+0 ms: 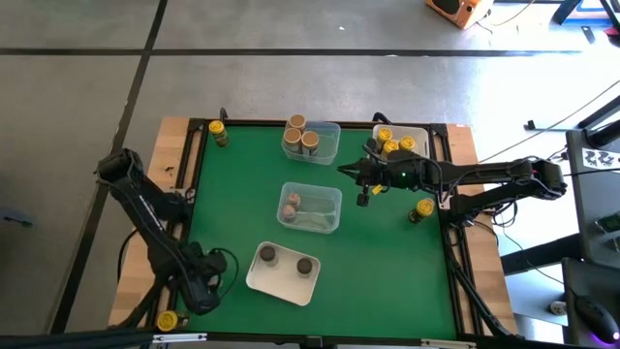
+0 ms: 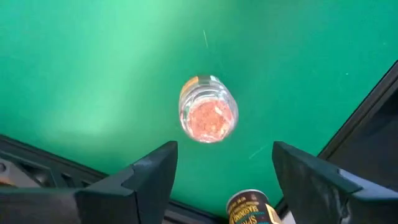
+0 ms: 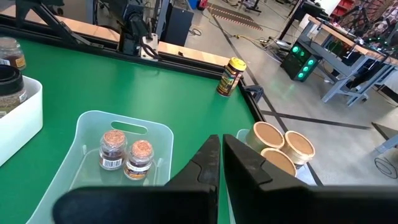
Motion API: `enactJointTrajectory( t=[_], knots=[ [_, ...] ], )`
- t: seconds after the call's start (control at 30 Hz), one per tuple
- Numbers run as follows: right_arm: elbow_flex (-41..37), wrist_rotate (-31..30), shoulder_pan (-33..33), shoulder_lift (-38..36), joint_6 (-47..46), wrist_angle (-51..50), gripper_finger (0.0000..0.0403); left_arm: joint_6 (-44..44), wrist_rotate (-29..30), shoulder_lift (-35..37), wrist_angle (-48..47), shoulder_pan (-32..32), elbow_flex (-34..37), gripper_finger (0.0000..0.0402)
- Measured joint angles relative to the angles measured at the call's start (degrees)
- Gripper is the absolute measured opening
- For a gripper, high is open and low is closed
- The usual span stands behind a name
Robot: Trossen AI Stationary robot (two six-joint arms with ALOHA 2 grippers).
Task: Sort spices by type
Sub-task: Put the light brown seasoning bottle into the bottom transparent bin
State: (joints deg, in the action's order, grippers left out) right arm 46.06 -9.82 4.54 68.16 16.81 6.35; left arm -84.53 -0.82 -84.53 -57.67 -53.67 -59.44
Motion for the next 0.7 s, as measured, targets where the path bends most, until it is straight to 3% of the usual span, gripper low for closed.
enactJointTrajectory(
  t=[0.43, 0.7],
  knots=[
    [0.00, 0.02, 0.00, 0.00, -0.01, 0.13, 0.0021, 0.61, 3.78, -0.26, 0.97, -1.46, 3.51, 0.0255],
    [0.00, 0.02, 0.00, 0.00, 0.01, 0.10, 0.0021, 1.87, 4.11, -0.20, 7.00, -1.47, 7.44, 0.0255]
  ],
)
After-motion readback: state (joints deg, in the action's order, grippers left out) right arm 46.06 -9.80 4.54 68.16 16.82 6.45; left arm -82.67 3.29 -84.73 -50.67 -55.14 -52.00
